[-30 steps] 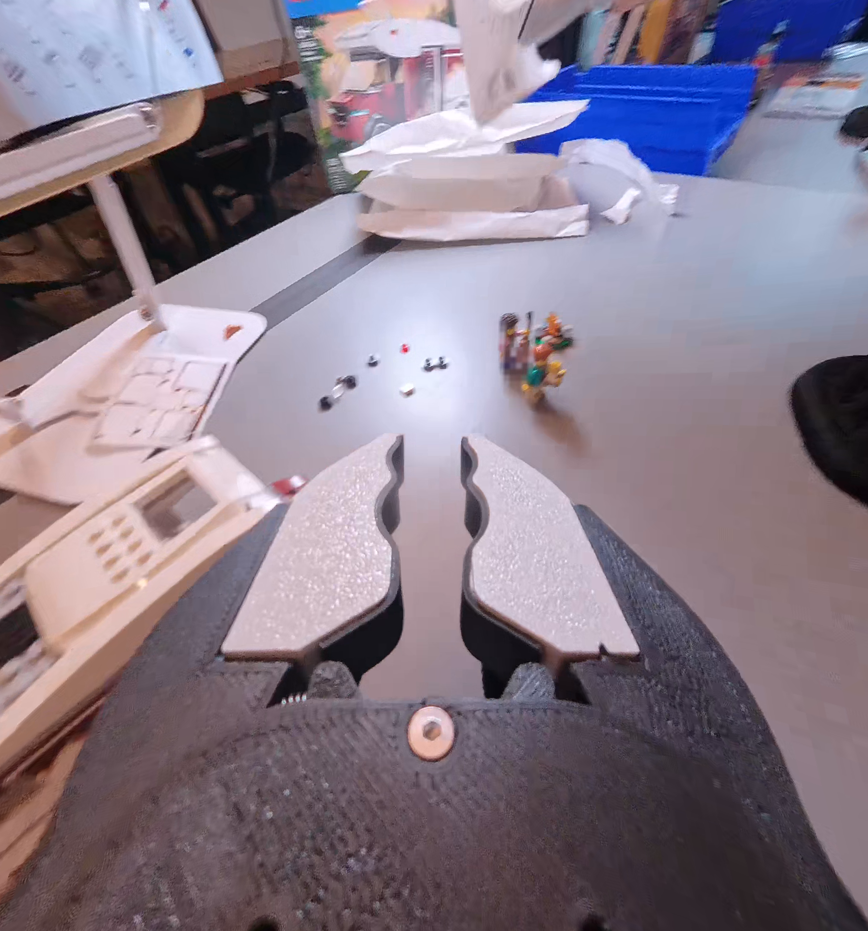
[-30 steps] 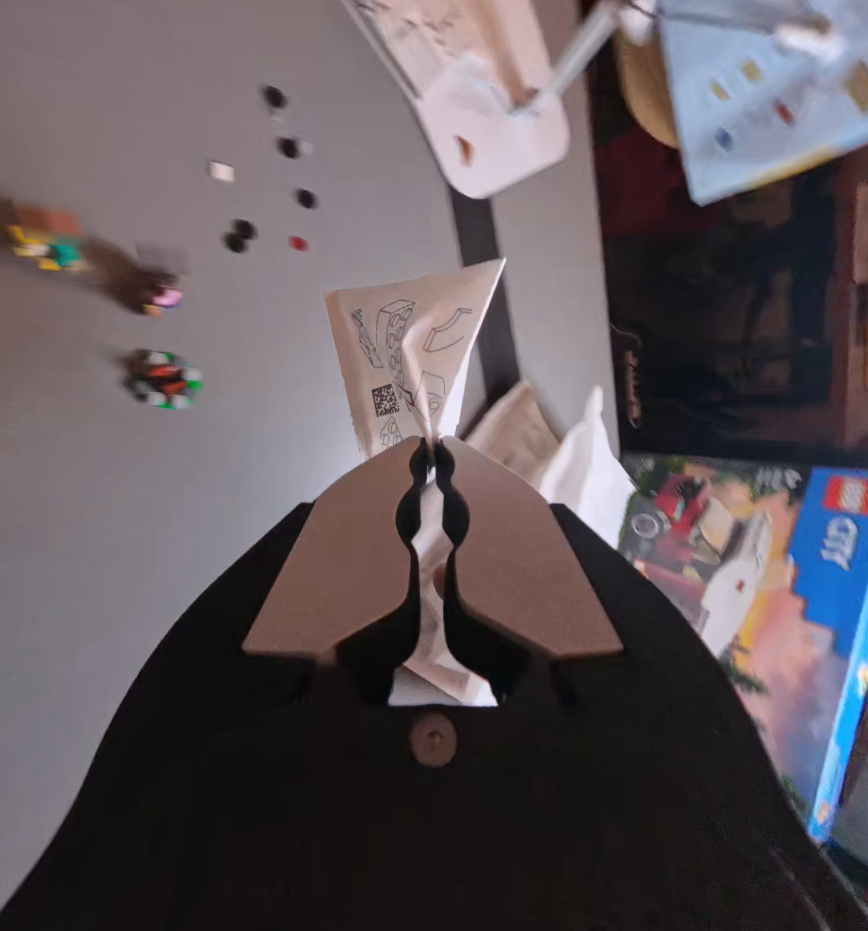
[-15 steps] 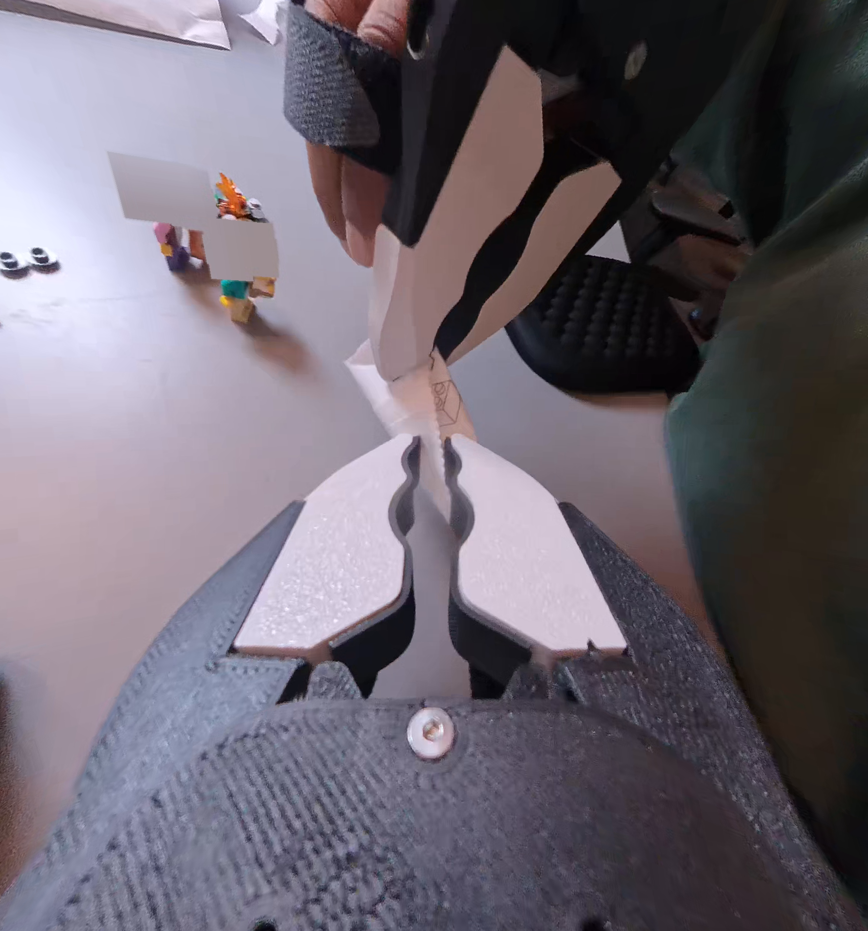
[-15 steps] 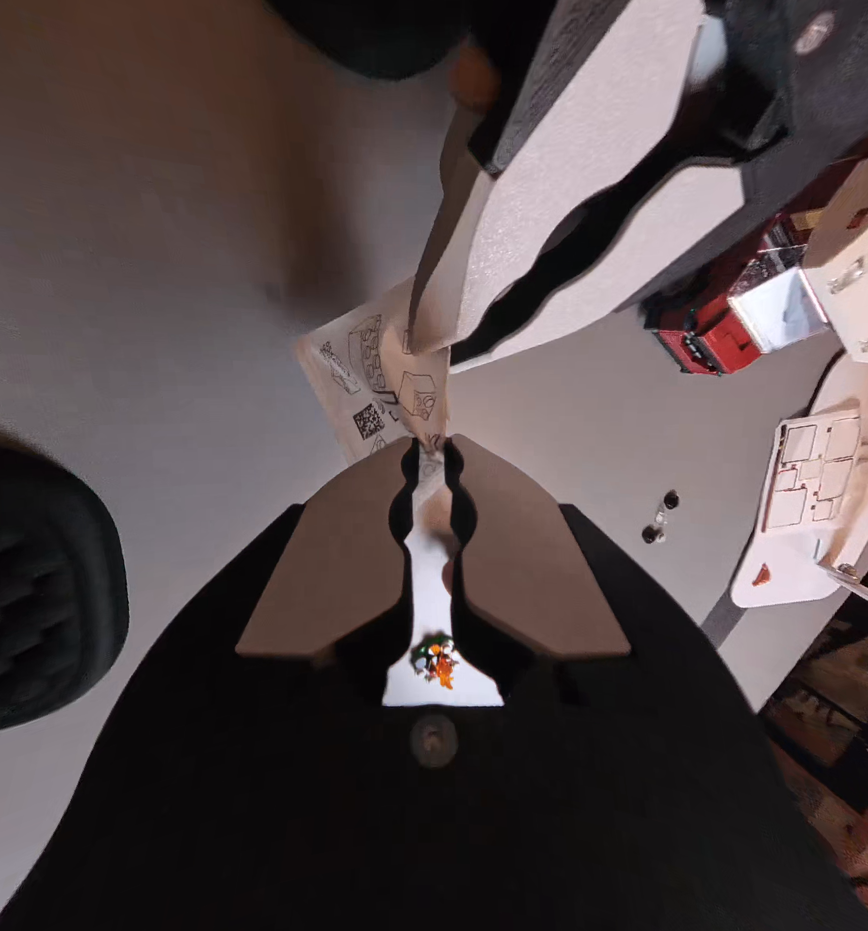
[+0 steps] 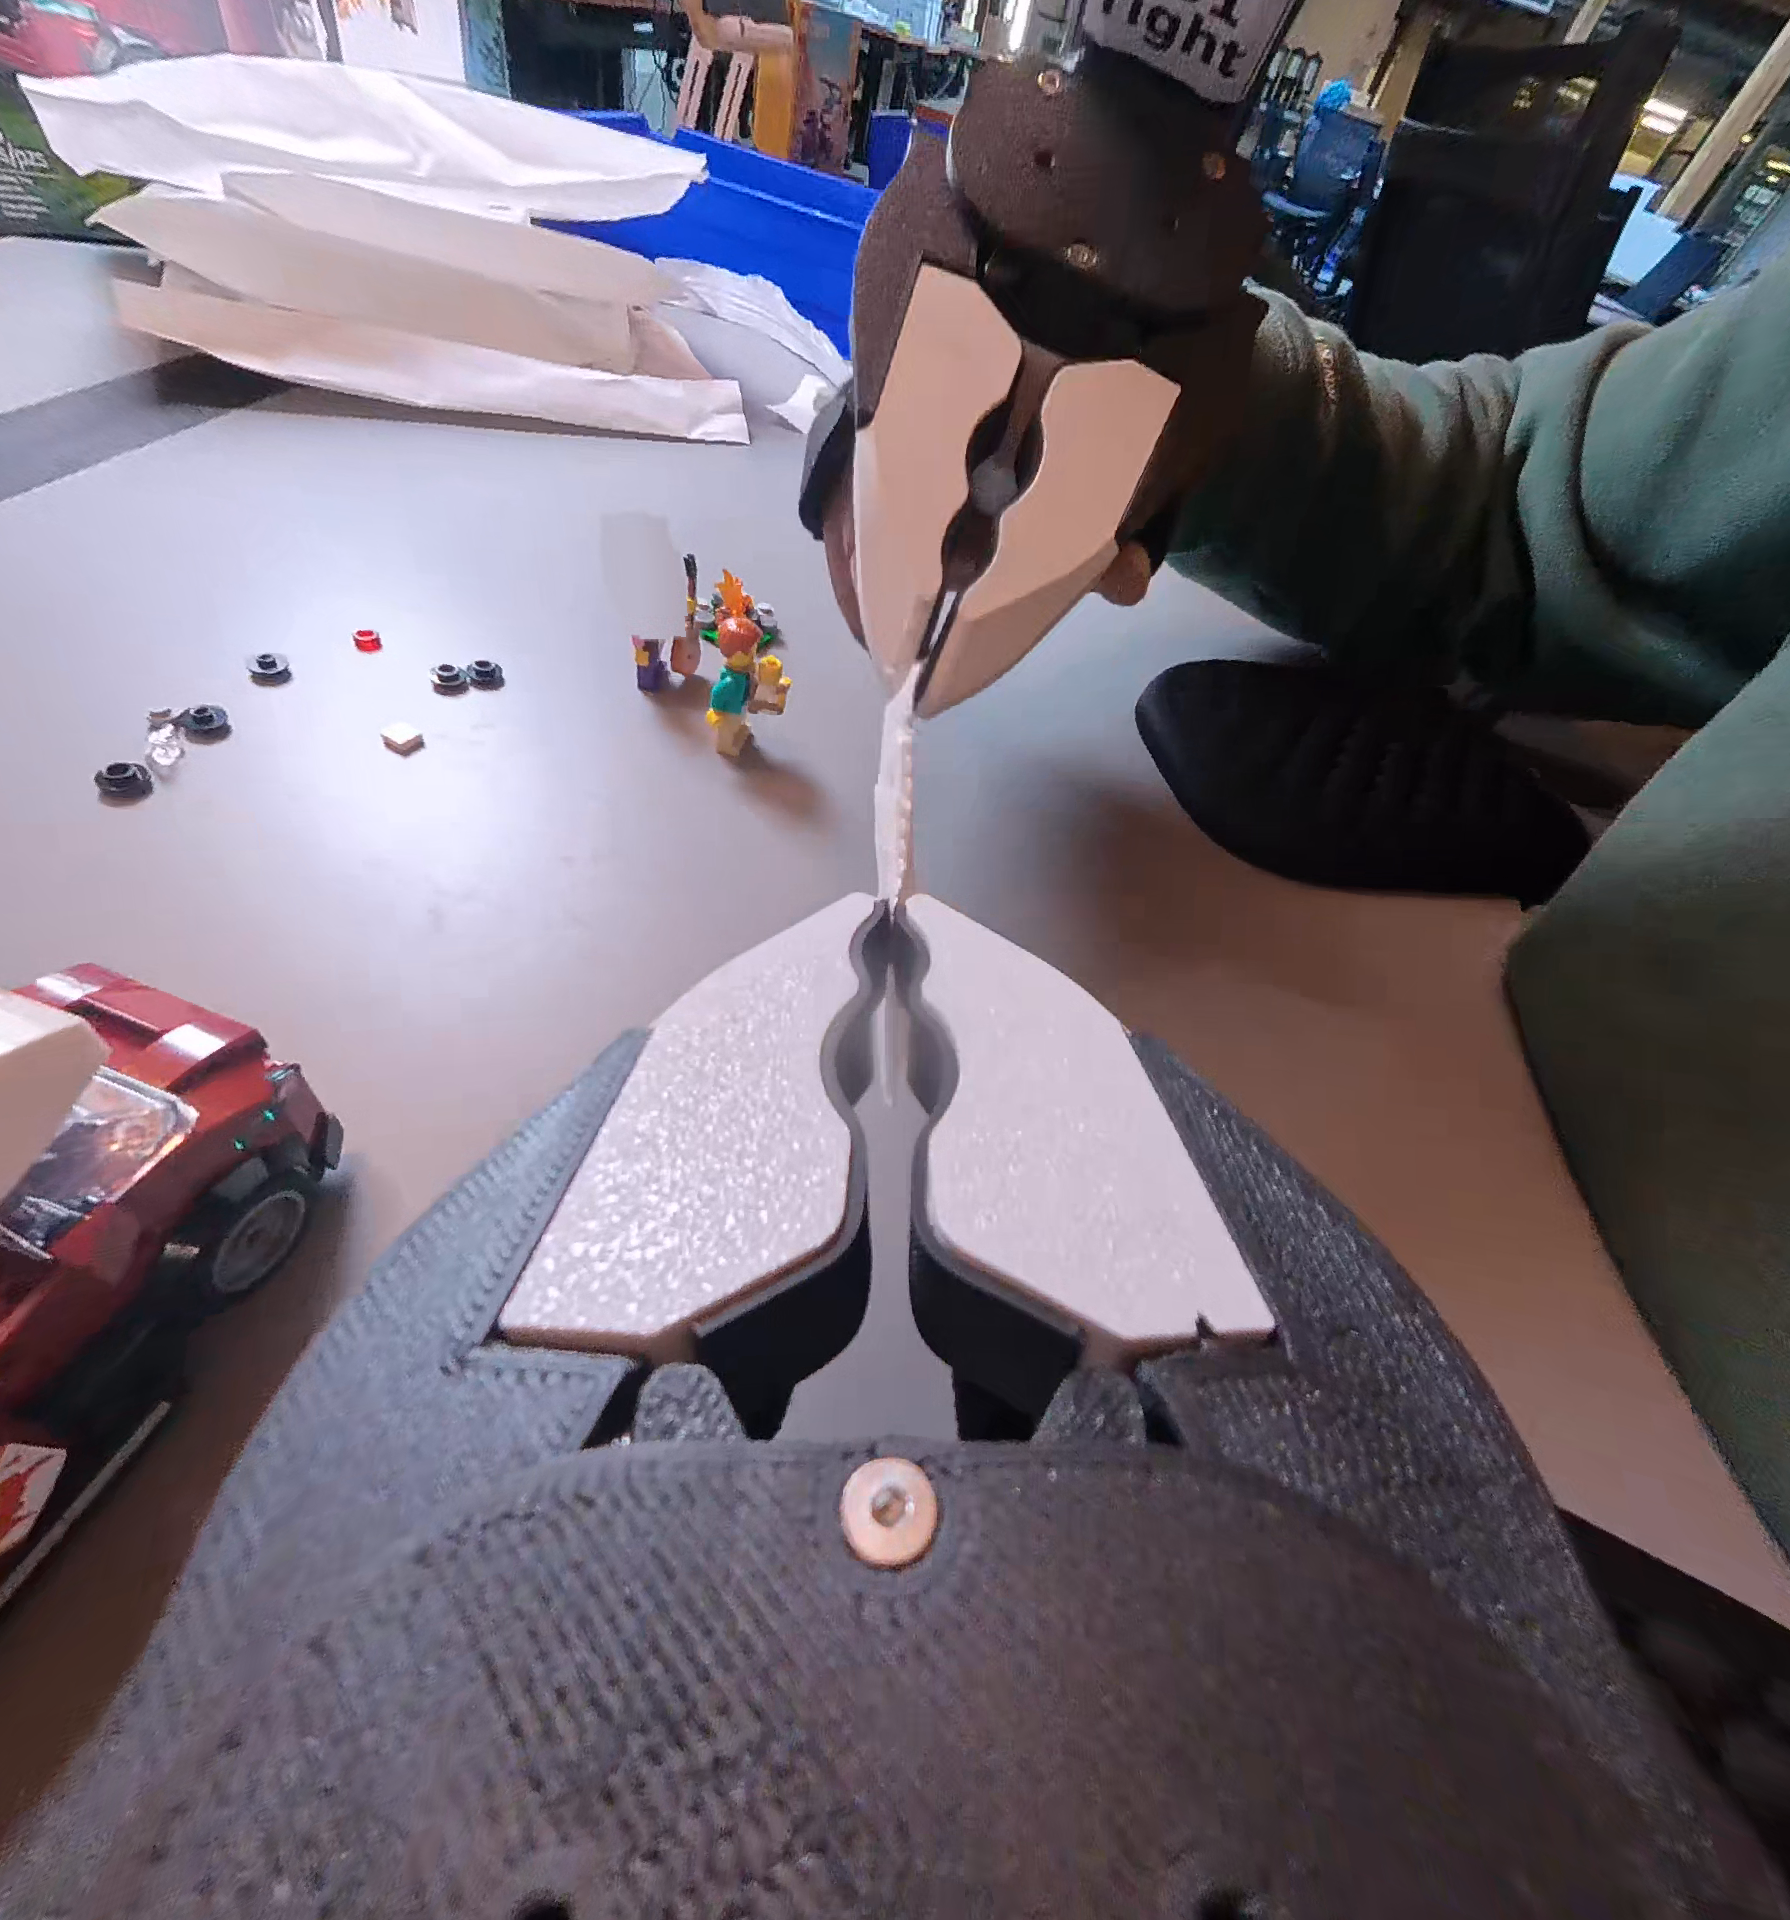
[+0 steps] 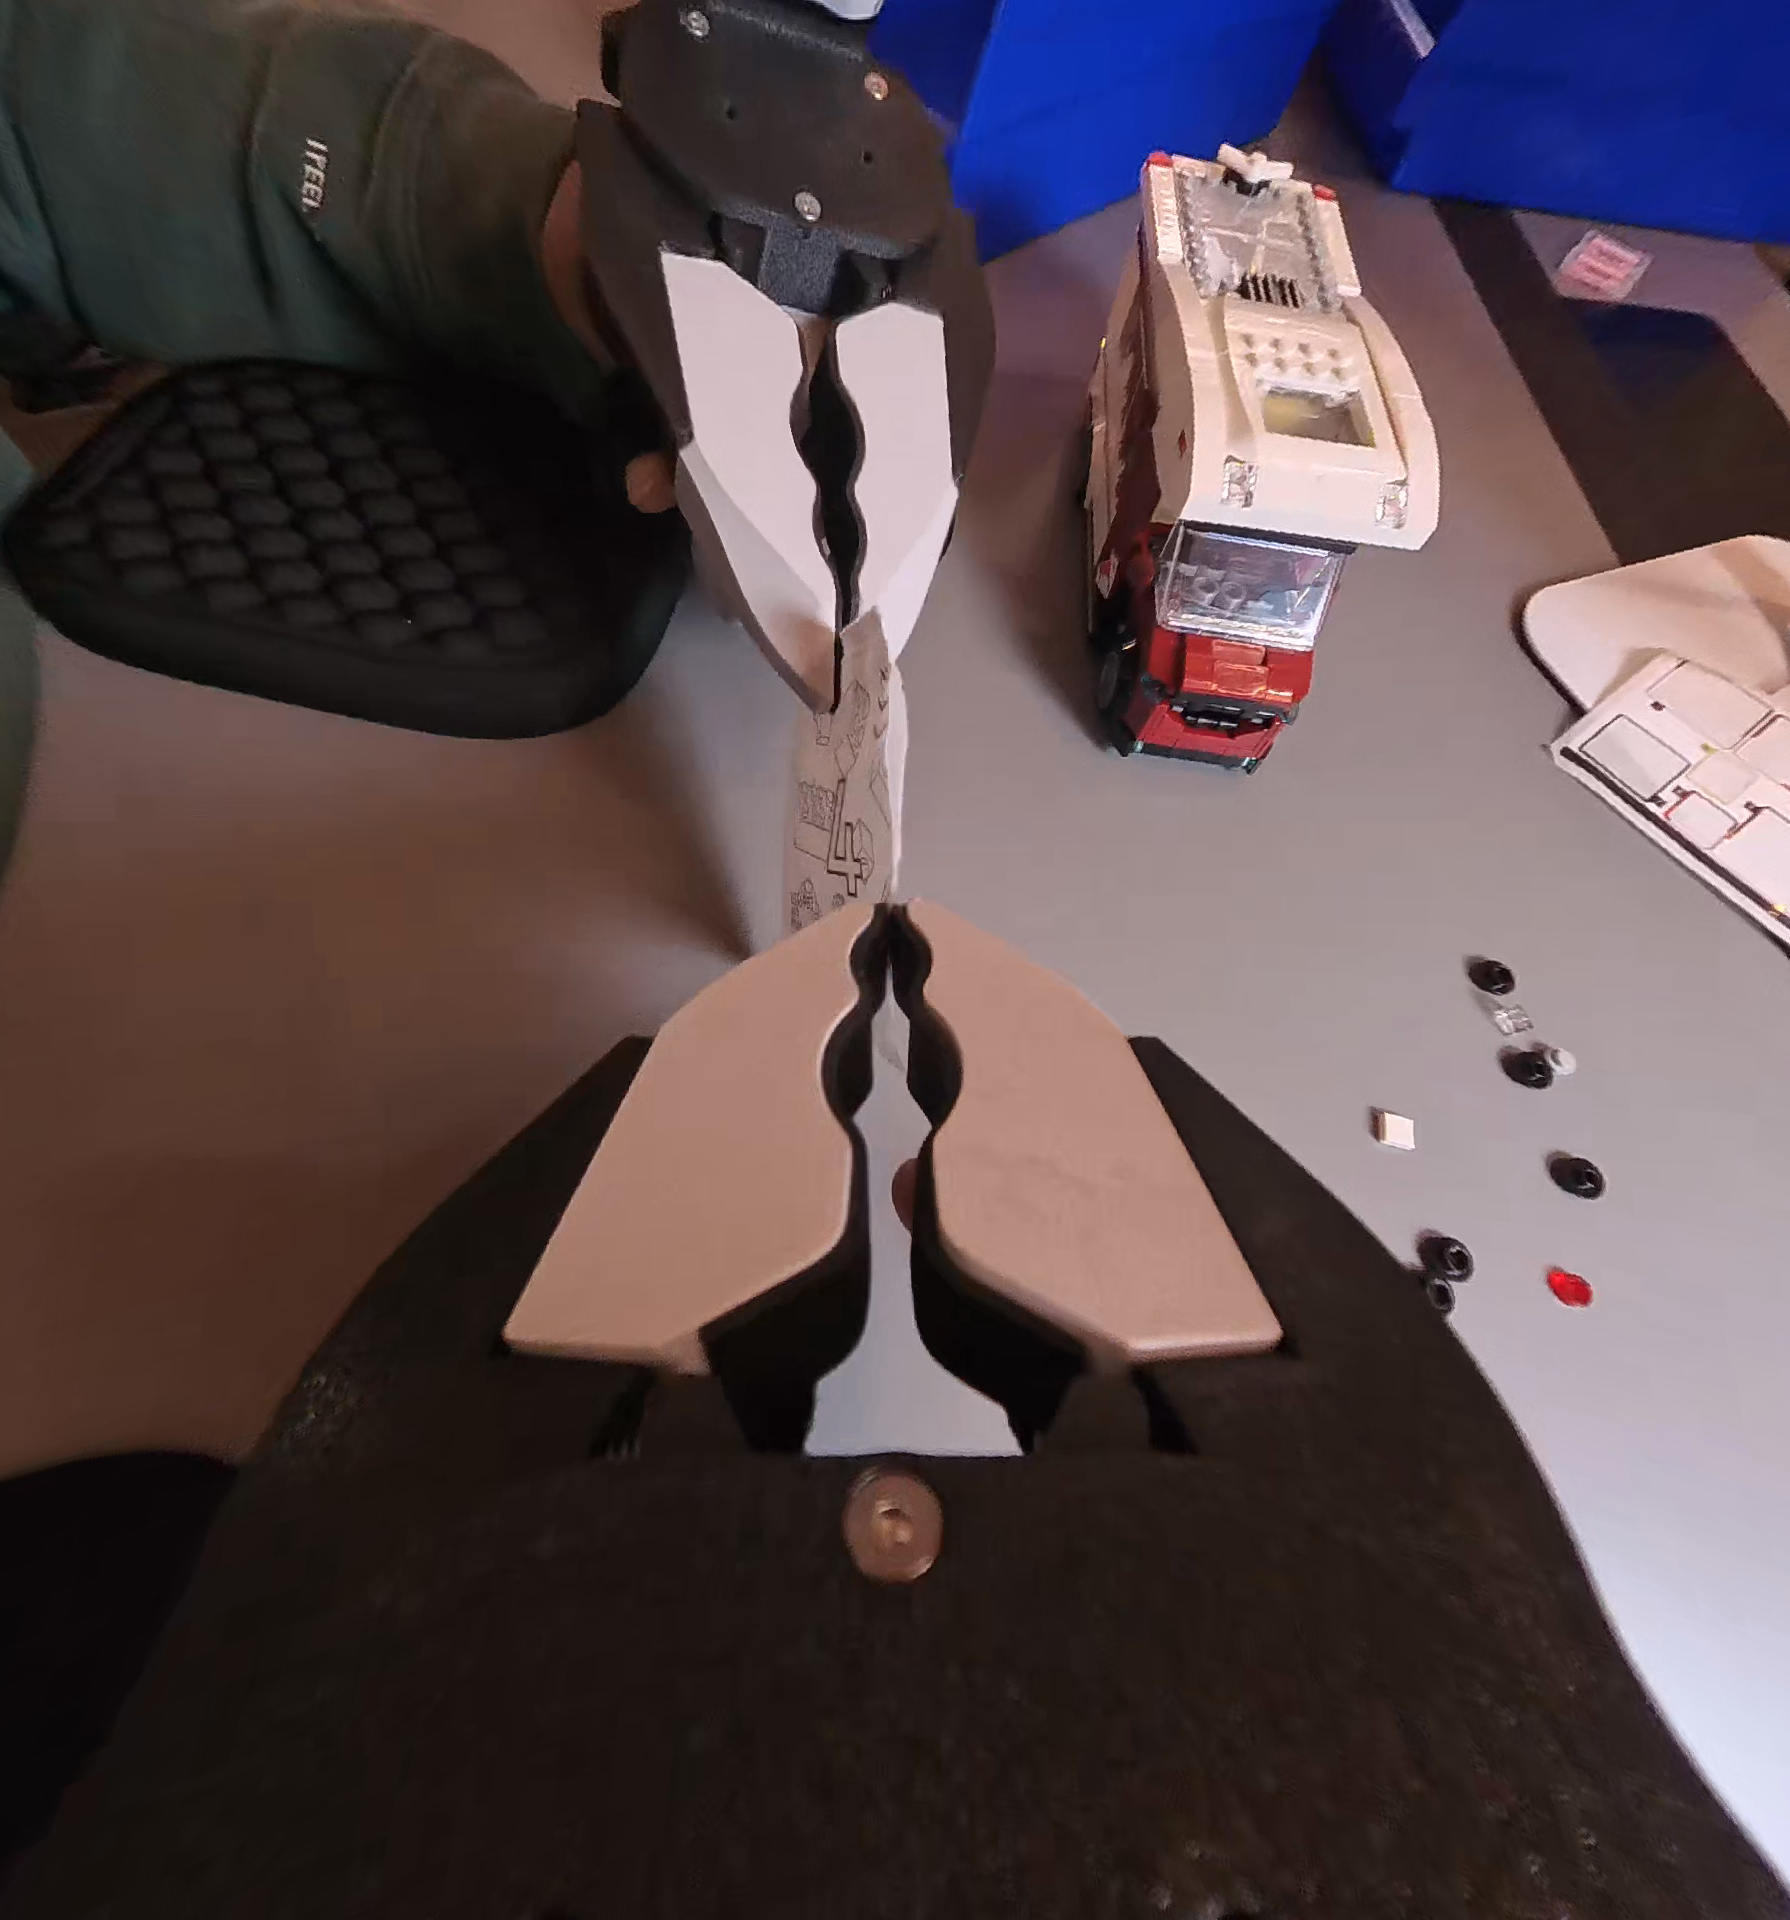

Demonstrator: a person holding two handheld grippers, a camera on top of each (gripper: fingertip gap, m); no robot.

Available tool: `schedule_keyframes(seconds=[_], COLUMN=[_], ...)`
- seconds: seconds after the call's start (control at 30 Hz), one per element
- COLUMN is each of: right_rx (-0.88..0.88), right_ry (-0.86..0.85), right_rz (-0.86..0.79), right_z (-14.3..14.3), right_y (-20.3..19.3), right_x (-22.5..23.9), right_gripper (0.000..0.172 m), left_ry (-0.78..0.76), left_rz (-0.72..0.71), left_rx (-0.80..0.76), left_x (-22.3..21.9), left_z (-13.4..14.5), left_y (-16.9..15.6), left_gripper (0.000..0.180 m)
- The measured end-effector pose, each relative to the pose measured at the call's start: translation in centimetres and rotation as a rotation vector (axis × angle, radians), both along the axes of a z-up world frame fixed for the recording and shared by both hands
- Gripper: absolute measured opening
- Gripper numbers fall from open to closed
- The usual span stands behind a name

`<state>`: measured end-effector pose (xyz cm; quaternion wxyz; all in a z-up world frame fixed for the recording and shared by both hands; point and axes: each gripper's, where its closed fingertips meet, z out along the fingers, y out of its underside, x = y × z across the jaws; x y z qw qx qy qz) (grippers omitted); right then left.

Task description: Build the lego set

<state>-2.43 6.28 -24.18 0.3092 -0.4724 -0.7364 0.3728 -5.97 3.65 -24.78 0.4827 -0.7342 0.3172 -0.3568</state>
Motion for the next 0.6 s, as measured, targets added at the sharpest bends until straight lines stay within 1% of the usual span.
schedule_keyframes(seconds=[0.07, 0.13, 0.2, 0.3, 0.4, 0.47, 0.53, 0.6], right_rx=[0.019, 0.063, 0.101, 0.166, 0.184, 0.174, 0.146, 0.116], right_ry=[-0.004, -0.023, -0.06, -0.112, -0.113, -0.065, -0.005, 0.048], right_rz=[0.009, 0.016, 0.04, 0.047, 0.036, 0.005, -0.017, -0.023], right_z=[-0.1, -0.2, -0.2, -0.3, -0.1, 0.7, 2.2, 3.9], right_y=[-0.2, -0.1, -0.4, -0.4, -0.3, 0.2, 0.6, 0.5], right_x=[0.1, 0.2, 0.5, 0.6, 0.5, 0.3, 0.2, 0.1], right_gripper=[0.0, 0.0, 0.0, 0.0, 0.0, 0.003, 0.006, 0.0], left_ry=[0.049, 0.154, 0.225, 0.266, 0.302, 0.287, 0.306, 0.341], left_rz=[-0.027, -0.052, -0.062, -0.064, -0.034, -0.012, 0.009, 0.013], left_rx=[-0.016, 0.001, 0.023, 0.034, 0.041, 0.053, 0.072, 0.1], left_x=[0.1, 0.1, 0.1, 0.5, 0.3, 0.1, -0.4, -0.5], left_z=[-0.8, -1.9, -2.4, -2.7, -3.1, -2.8, -2.8, -2.9], left_y=[-0.4, -0.8, -1.1, -1.3, -0.9, -0.6, -0.3, -0.2], left_gripper=[0.001, 0.003, 0.005, 0.002, 0.001, 0.001, 0.001, 0.001])
